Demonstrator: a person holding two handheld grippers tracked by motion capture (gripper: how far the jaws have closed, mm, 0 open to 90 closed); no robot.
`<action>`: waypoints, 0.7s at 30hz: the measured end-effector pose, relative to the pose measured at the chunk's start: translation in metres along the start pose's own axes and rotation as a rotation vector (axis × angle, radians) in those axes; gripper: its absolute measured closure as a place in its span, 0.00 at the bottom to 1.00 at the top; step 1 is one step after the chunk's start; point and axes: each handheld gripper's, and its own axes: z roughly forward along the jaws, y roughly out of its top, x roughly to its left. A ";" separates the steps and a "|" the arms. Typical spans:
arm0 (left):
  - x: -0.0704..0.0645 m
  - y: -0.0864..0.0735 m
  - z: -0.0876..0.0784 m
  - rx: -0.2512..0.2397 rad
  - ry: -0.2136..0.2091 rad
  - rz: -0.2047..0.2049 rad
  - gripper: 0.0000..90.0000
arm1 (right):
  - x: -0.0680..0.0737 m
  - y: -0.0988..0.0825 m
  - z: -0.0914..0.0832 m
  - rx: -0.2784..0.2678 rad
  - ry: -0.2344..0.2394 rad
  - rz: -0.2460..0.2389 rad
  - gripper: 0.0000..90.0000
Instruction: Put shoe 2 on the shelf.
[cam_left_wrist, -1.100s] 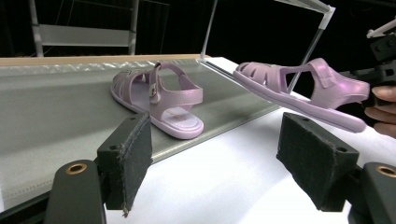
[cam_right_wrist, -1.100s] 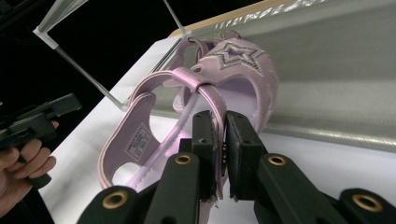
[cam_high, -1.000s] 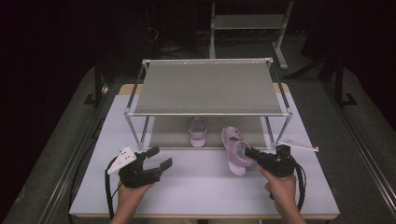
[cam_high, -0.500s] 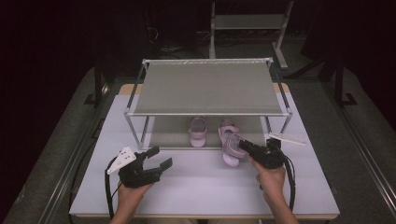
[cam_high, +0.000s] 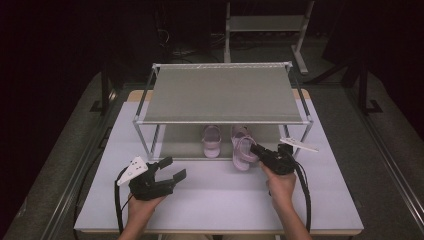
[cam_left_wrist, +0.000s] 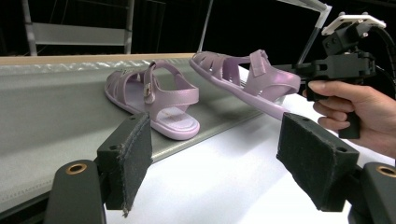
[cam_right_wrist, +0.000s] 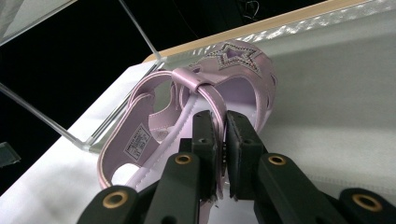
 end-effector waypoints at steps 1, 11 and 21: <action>0.000 0.000 0.000 -0.001 -0.001 0.000 0.29 | 0.001 0.000 0.001 0.000 0.000 0.001 0.91; -0.002 0.000 0.001 0.000 -0.015 0.004 0.29 | 0.002 -0.003 0.019 -0.021 -0.015 -0.002 0.91; -0.002 0.000 0.001 -0.001 -0.016 0.005 0.29 | 0.008 0.000 0.042 -0.019 -0.057 -0.039 0.91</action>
